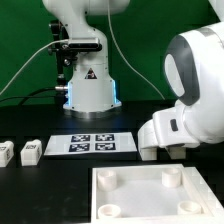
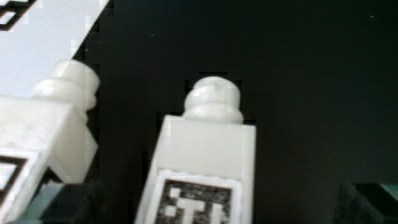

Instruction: Assemble one leg

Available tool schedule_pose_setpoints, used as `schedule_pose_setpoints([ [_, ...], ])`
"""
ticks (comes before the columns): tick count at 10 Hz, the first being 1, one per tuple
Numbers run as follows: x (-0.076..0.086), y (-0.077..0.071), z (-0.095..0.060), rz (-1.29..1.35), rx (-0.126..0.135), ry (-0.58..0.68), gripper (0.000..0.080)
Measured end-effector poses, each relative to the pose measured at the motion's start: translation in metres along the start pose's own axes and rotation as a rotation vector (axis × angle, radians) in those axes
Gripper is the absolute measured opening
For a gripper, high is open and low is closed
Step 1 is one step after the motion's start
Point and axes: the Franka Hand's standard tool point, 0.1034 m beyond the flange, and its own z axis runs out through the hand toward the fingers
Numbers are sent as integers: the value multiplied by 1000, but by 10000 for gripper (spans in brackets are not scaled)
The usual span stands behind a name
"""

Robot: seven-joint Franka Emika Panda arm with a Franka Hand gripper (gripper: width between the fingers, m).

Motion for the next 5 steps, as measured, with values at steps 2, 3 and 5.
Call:
schedule_pose_setpoints([
  [2, 0, 0, 2, 0, 0, -3, 385],
  [3, 0, 0, 2, 0, 0, -3, 385],
  [5, 0, 0, 2, 0, 0, -3, 288],
])
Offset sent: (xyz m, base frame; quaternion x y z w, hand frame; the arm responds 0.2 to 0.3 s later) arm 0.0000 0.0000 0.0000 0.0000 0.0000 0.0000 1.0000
